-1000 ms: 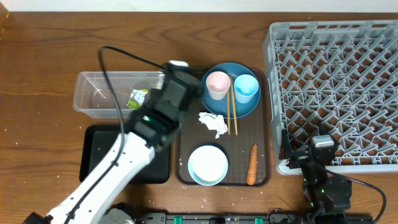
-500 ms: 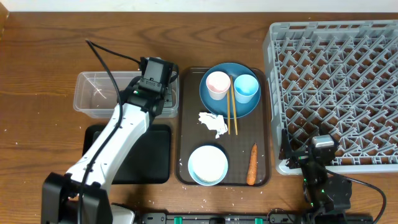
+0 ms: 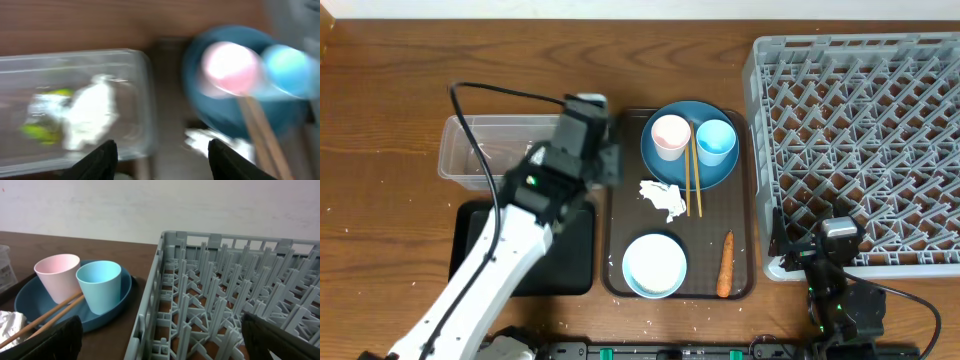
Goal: Sort waste into correct bins and load items into the dishwasher rack
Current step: 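Carry the tissue left and release it into the clear bin, then return the left gripper to the remaining tissue near the plate and grasp it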
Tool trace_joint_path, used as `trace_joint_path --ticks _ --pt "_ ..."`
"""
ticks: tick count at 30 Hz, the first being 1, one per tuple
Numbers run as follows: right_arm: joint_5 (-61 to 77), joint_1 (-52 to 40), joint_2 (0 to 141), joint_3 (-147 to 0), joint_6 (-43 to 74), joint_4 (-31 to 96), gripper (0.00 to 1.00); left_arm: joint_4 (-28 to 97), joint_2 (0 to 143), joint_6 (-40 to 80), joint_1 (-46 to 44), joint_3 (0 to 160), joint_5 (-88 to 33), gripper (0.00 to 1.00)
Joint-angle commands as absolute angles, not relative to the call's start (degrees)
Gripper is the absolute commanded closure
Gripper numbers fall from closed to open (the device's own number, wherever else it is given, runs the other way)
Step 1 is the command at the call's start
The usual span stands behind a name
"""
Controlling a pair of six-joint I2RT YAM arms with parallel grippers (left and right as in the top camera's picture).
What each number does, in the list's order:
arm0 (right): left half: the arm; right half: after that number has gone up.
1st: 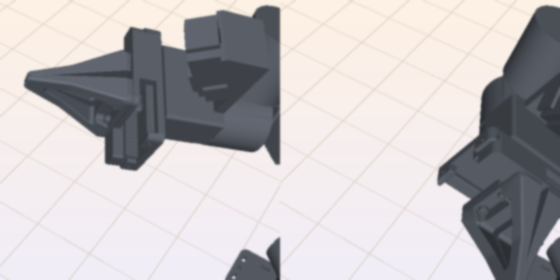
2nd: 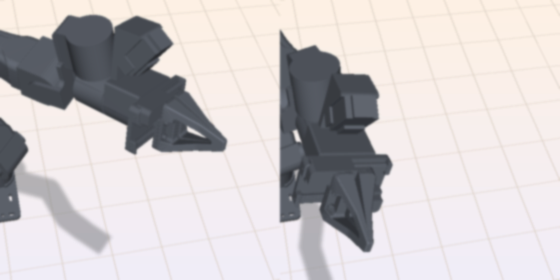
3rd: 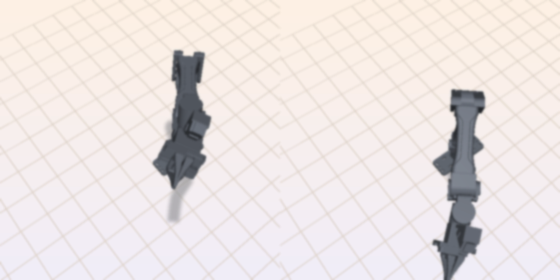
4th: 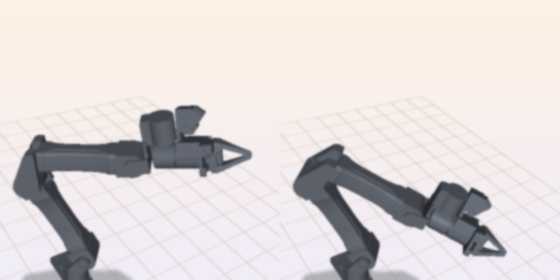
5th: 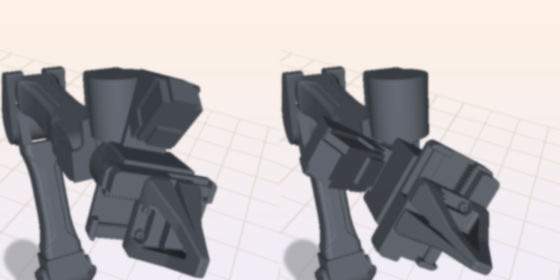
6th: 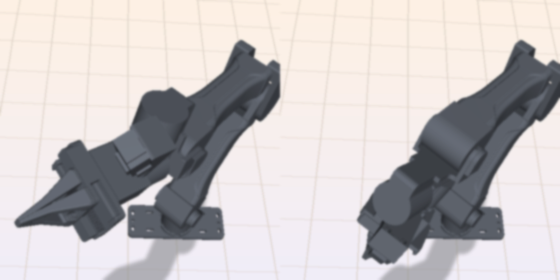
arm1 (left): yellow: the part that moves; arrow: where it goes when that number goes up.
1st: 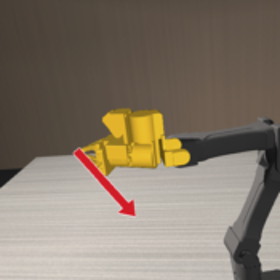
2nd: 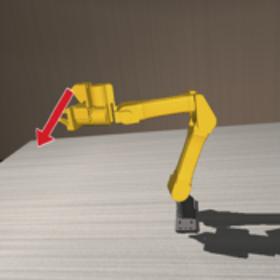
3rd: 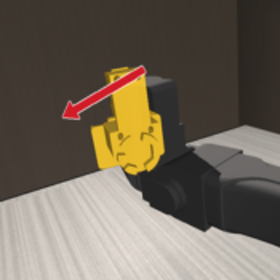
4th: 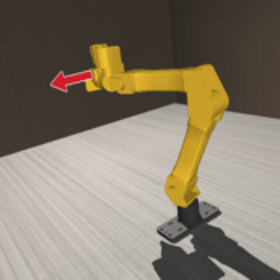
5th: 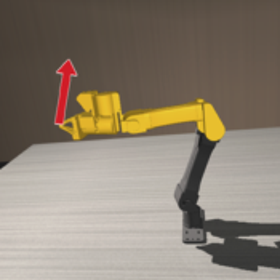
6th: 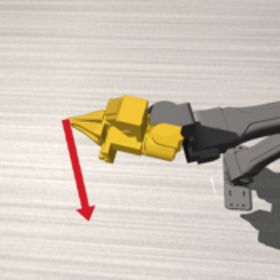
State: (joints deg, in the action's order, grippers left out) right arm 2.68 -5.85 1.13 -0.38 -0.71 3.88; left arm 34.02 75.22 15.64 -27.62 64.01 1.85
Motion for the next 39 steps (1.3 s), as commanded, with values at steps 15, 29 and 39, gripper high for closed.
trace_joint_path --ticks 15,29,39 --pt "2.3 -6.0 1.2 -0.3 -1.4 4.1 0.01 36.6 89.7 23.1 -45.7 63.8 -3.4 0.40" --pt "2.3 -6.0 1.2 -0.3 -1.4 4.1 0.01 32.6 100.1 23.2 -45.7 63.8 2.4 0.40" --pt "2.3 -6.0 1.2 -0.3 -1.4 4.1 0.01 29.0 102.9 23.2 -45.7 63.8 4.2 0.40"
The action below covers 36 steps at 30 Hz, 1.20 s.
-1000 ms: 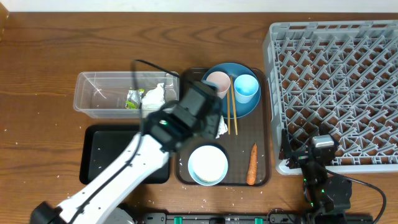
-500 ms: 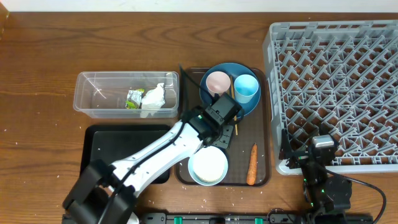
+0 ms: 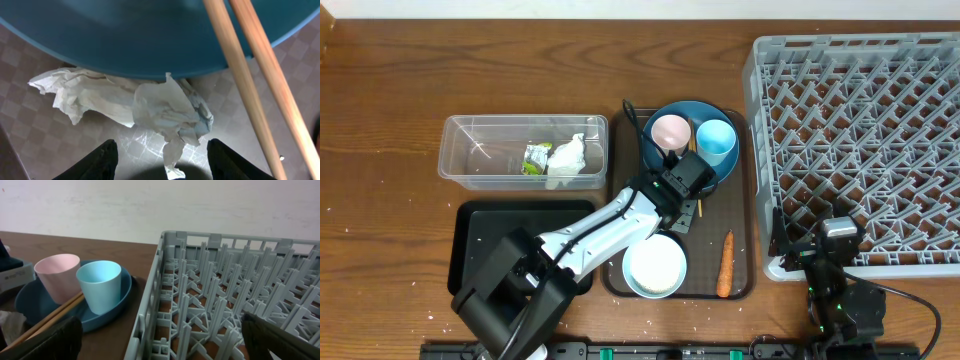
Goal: Sort waste into correct bins and load items into the dishwasher rack
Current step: 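Return the left gripper to the remaining tissue near the plate and grasp it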
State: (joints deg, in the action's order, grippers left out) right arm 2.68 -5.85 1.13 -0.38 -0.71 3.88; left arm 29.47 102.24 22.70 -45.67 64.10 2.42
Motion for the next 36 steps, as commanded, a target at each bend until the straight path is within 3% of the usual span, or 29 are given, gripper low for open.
trace_joint_path --ticks 1,21,24,32,36 --pt "2.3 -6.0 1.2 -0.3 -1.4 4.1 0.01 28.7 102.9 23.2 -45.7 63.8 4.4 0.40" --pt "2.3 -6.0 1.2 -0.3 -1.4 4.1 0.01 24.7 102.9 23.3 -45.7 60.1 4.6 0.46" --pt "2.3 -6.0 1.2 -0.3 -1.4 4.1 0.01 24.7 102.9 23.3 -45.7 59.9 4.6 0.55" --pt "2.3 -6.0 1.2 -0.3 -1.4 4.1 0.01 24.8 102.9 23.2 -45.7 59.9 4.6 0.92" --pt "2.3 -6.0 1.2 -0.3 -1.4 4.1 0.01 25.2 102.7 23.2 -45.7 59.9 5.6 0.93"
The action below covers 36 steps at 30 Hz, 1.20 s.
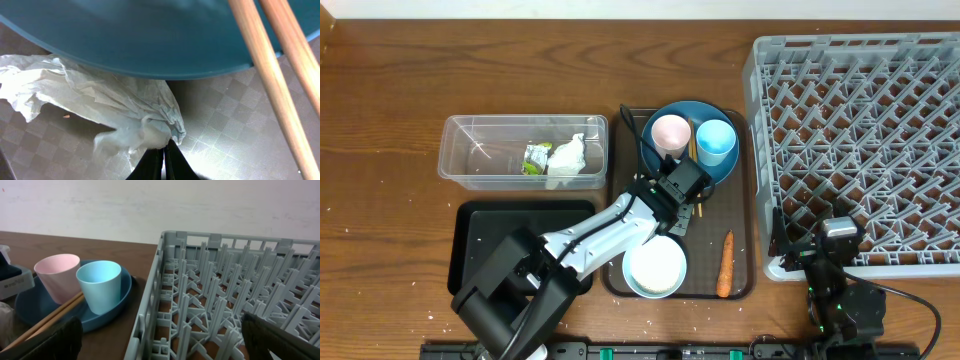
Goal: Sort waste into correct bins and load items into the dishwasher rack
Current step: 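Return the left gripper to the remaining tissue near the plate and grasp it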
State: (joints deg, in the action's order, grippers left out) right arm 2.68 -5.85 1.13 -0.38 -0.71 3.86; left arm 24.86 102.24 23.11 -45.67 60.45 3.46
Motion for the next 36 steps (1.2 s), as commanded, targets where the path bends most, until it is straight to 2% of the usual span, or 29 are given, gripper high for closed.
trace_joint_path --ticks 1,8,11,16,18,31,34,36 --pt "2.3 -6.0 1.2 -0.3 -1.4 4.1 0.01 25.4 102.5 23.2 -45.7 59.9 5.8 0.94" --pt "2.3 -6.0 1.2 -0.3 -1.4 4.1 0.01 27.4 98.4 23.2 -45.7 59.9 6.1 0.91" --pt "2.3 -6.0 1.2 -0.3 -1.4 4.1 0.01 27.8 96.7 23.3 -45.7 59.9 6.1 0.83" --pt "2.3 -6.0 1.2 -0.3 -1.4 4.1 0.01 28.2 95.7 26.0 -45.7 59.9 6.1 0.60" --pt "2.3 -6.0 1.2 -0.3 -1.4 4.1 0.01 28.2 95.9 28.3 -45.7 59.9 6.1 0.55" --pt "2.3 -6.0 1.2 -0.3 -1.4 4.1 0.01 24.7 103.5 30.8 -45.7 59.8 6.1 0.49" --pt "2.3 -6.0 1.2 -0.3 -1.4 4.1 0.01 24.6 104.7 30.7 -45.7 59.8 7.0 0.49" --pt "2.4 -6.0 1.2 -0.3 -1.4 4.1 0.01 25.0 104.8 30.7 -45.7 59.8 8.2 0.55"
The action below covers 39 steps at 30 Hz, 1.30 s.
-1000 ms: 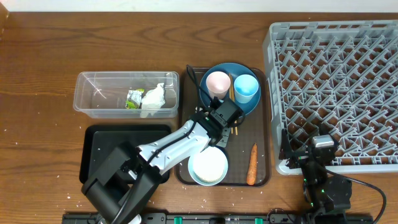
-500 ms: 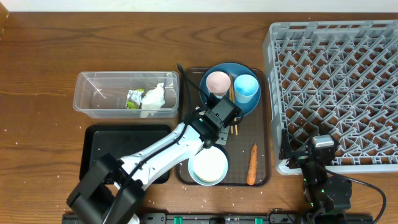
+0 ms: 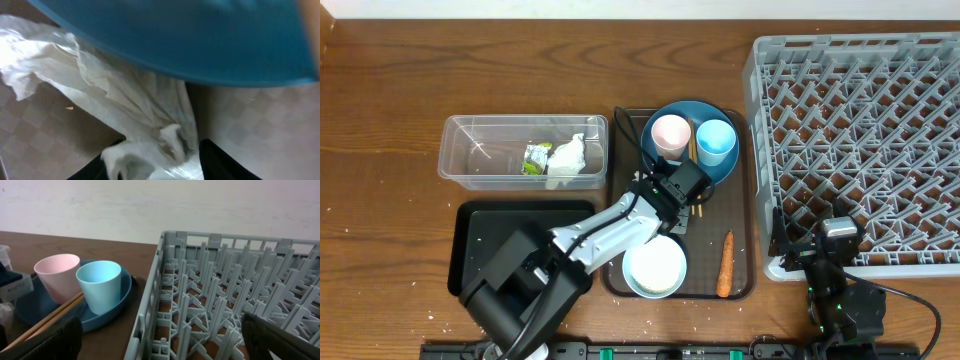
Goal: Sort waste into correct bins and load items into the dishwasher rack
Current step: 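Return the left gripper to the remaining tissue near the plate and grasp it, then carry the tissue left and drop it into the clear bin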
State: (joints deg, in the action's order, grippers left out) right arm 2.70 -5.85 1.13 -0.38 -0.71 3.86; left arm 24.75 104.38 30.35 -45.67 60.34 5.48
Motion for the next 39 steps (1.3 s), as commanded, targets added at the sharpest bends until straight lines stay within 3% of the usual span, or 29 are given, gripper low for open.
trace_joint_path --ticks 1,4,5,6,20,27,39 --pt "2.3 -6.0 1.2 -0.3 -1.4 4.1 0.01 25.2 104.8 30.7 -45.7 59.8 9.1 0.59" --pt "2.3 -6.0 1.2 -0.3 -1.4 4.1 0.01 25.4 104.8 30.7 -45.7 59.8 10.2 0.80" --pt "2.3 -6.0 1.2 -0.3 -1.4 4.1 0.01 25.5 104.8 30.7 -45.7 59.9 10.2 0.92" --pt "2.3 -6.0 1.2 -0.3 -1.4 4.1 0.01 25.6 104.7 30.7 -45.7 59.9 10.2 0.94" --pt "2.3 -6.0 1.2 -0.3 -1.4 4.1 0.01 34.0 87.3 30.7 -45.7 60.0 14.8 0.94" --pt "2.3 -6.0 1.2 -0.3 -1.4 4.1 0.01 35.3 77.2 30.7 -45.0 60.0 25.6 0.94" --pt "2.3 -6.0 1.2 -0.3 -1.4 4.1 0.01 35.0 78.5 30.7 -29.3 60.0 30.0 0.94"
